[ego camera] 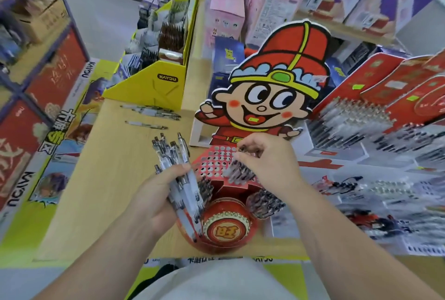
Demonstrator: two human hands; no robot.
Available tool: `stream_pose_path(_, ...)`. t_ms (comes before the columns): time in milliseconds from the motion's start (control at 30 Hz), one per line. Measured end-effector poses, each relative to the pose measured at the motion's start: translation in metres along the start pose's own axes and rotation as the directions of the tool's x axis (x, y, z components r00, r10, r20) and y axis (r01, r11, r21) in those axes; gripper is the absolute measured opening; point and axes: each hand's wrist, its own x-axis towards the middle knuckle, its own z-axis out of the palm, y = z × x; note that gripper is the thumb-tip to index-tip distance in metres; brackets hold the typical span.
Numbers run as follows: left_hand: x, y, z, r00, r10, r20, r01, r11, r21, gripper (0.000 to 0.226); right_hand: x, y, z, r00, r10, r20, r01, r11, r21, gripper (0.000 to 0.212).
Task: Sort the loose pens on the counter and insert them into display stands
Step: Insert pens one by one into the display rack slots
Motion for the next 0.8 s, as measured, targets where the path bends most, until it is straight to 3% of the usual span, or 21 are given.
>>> stream_pose_path(333, 0.005, -0.004, -0.006, 1.0, -0.021, -0.019, 0.02, 0.999, -0.025, 0.011, 0.002, 0.006, 0.024, 0.993, 0.026, 0.114, -0.028, 1.0, 0.012, 0.02)
stream_pose_path(800, 0.006, -0.003, 0.003, 0.999, -0.042, 0.029, 0.041, 0.999, 0.008, 0.009, 0.005, 0.014, 0.034, 0.997, -0.002, 0.074, 0.008, 0.997, -0.08, 0.014)
